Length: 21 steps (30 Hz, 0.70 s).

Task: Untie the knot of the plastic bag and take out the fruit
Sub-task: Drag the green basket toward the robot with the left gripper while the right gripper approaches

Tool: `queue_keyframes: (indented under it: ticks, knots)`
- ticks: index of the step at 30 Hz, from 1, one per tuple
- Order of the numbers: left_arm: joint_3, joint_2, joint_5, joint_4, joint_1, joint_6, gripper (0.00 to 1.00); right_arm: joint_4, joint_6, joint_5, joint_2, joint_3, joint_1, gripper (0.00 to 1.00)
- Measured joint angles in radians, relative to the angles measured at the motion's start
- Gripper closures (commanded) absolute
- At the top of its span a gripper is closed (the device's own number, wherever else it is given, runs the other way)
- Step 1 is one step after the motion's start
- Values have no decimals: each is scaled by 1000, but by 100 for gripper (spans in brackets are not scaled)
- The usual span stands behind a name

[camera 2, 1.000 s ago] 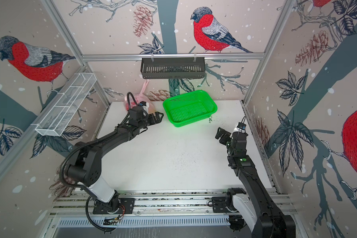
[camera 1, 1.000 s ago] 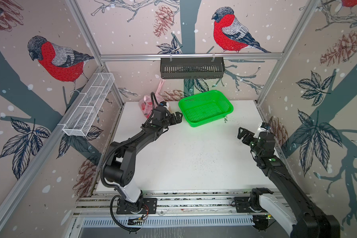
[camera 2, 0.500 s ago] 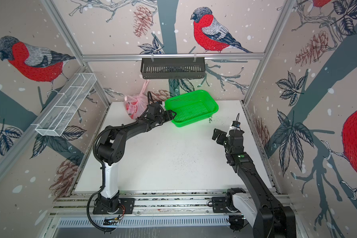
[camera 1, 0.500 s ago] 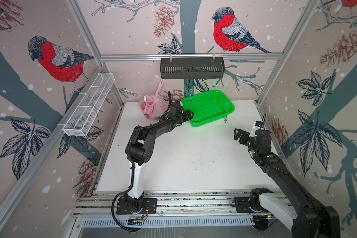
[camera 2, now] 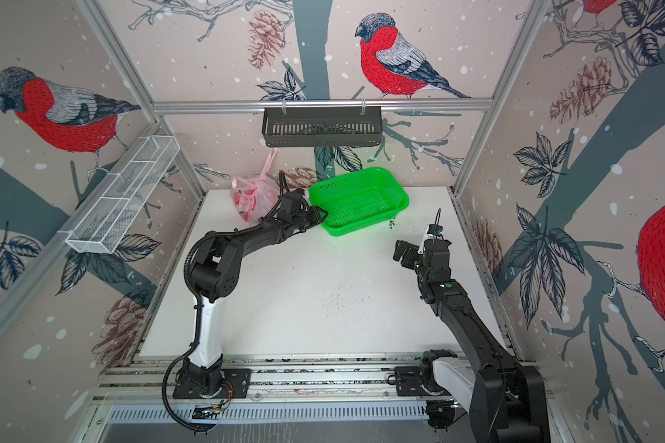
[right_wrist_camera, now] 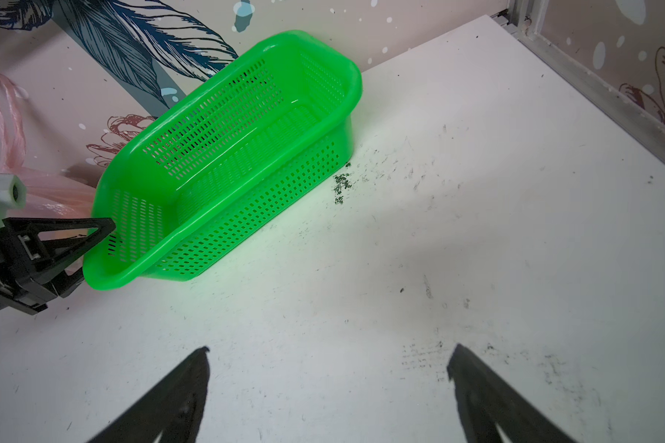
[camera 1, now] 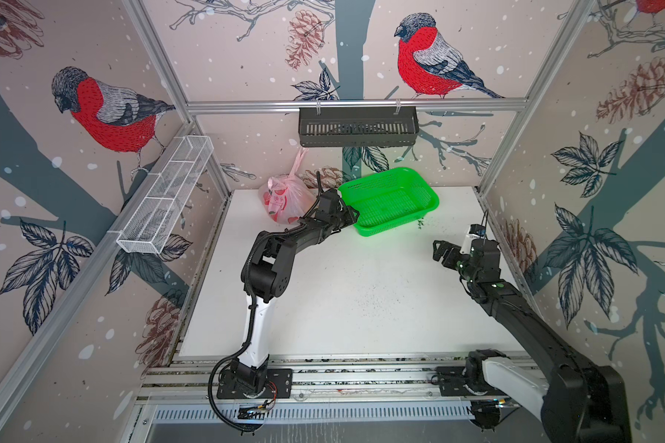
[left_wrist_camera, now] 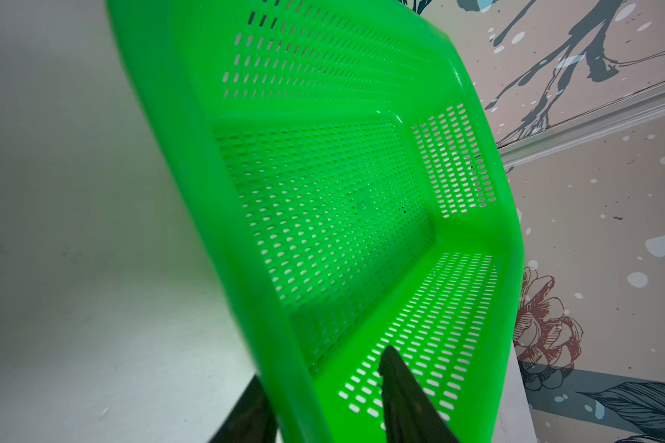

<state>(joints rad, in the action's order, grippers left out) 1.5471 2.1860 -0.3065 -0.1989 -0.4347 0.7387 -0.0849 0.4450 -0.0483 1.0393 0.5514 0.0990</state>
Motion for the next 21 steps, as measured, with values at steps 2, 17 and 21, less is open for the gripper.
queue_keyframes:
  ticks: [2,17,21]
  knots:
    - [-21,-10,2,-9,-5,11,67,0,1,-1,0,0,0,5]
    - [-482,-368,127,-111,-136,104,87,2,23,-3,-111,-28,8,8]
    - [-573,-439,173,-128,-191,134,70,10,23,-3,-142,-38,9,8]
